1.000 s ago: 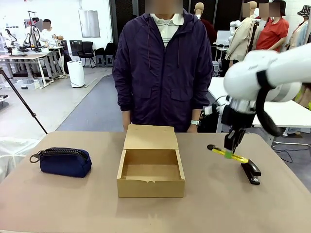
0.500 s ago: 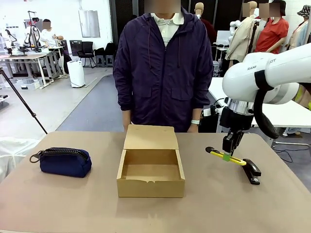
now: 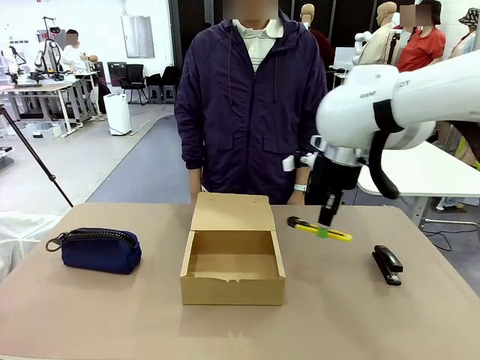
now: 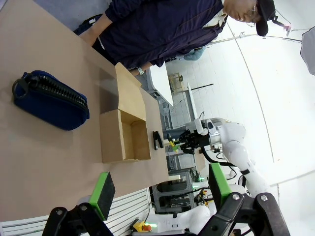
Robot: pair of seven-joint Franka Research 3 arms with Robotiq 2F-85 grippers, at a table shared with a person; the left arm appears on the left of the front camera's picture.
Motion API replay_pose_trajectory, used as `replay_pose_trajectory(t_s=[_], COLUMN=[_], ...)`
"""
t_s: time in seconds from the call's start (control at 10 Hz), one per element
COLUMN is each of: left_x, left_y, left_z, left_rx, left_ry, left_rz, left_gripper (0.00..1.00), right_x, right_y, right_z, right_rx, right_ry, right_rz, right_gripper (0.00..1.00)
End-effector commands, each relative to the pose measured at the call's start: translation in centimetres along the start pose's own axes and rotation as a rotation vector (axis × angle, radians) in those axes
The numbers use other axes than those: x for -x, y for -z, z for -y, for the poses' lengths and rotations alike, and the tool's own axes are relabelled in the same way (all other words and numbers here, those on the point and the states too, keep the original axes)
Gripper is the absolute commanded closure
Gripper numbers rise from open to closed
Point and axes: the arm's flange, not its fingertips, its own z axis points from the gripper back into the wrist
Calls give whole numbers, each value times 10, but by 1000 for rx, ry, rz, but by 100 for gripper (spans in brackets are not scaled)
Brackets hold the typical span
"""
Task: Pack the items into the box.
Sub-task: Pick up the item specified by the human and place it in the Mailer Box.
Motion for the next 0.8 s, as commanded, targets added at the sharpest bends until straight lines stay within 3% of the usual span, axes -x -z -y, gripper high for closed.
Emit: replay_pose_trajectory(t_s=[0.0, 0.1, 0.3, 0.5, 0.7], left_x=[-1, -1, -1, -1, -1], left_y=[0, 0, 0, 0, 0], left_z=[1, 1, 1, 1, 1], left_rx=[20, 20, 20, 20, 20], left_ry=[9, 9, 9, 9, 9], left_rz=[7, 7, 7, 7, 7], left_gripper=[0, 0, 0, 0, 0], right_x=[-30, -45, -70, -107, -133], right_y=[-15, -15, -5, 23, 57], right_z=[-39, -62, -82, -75, -51], right_rx=[37, 54, 156, 141, 93], right_ry=[-278, -380, -455, -539, -580], right_rz=[-19, -44, -62, -82, -34], right_gripper=[100, 100, 100, 100, 100])
